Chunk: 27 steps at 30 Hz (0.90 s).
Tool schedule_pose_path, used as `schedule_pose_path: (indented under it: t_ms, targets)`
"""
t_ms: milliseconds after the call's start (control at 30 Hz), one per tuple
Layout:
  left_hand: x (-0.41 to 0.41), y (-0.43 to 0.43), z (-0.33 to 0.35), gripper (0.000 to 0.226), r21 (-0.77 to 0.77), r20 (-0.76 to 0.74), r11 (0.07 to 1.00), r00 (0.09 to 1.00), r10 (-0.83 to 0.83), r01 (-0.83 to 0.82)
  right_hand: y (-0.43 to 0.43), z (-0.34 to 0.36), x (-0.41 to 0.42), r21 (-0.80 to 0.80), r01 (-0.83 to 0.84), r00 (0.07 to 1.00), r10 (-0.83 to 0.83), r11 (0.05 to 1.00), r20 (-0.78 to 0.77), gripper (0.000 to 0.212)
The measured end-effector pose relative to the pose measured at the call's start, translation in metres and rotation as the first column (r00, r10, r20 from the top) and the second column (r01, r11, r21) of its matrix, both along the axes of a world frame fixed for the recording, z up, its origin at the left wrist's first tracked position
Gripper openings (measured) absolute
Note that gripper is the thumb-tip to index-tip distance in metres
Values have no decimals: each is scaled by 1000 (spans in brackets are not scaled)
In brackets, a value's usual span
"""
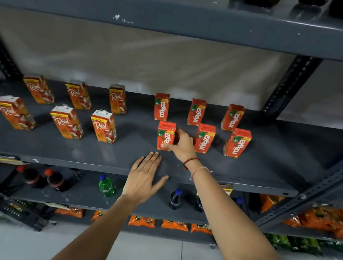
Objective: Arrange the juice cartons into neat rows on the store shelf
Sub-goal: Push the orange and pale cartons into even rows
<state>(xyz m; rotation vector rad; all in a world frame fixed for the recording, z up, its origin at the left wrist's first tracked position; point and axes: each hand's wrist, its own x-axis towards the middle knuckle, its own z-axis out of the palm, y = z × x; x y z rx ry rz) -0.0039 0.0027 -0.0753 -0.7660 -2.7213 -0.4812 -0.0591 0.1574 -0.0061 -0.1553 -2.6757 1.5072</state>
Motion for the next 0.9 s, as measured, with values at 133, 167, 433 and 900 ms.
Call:
schedule_pose_path:
  t_ms: [133, 167, 433, 900]
  targets:
    - [-6, 0, 4, 51, 114, 12, 993, 1000, 26, -27, -2, -5, 0, 16, -12, 1000, 12, 1000, 9, 58]
    - [-10, 0, 6, 48, 157, 29, 986, 998, 48, -52, 0, -7, 4, 11, -6, 1000, 6, 1000, 3, 57]
    - [-58, 7, 23, 79, 353, 327, 896, 933, 151, -269, 54, -37, 66, -30, 509, 809, -490, 860, -325, 33]
    - [-107, -3, 38, 59, 405, 497, 909, 858, -131, -96, 98, -29, 9, 24, 79, 995, -81, 997, 52, 64]
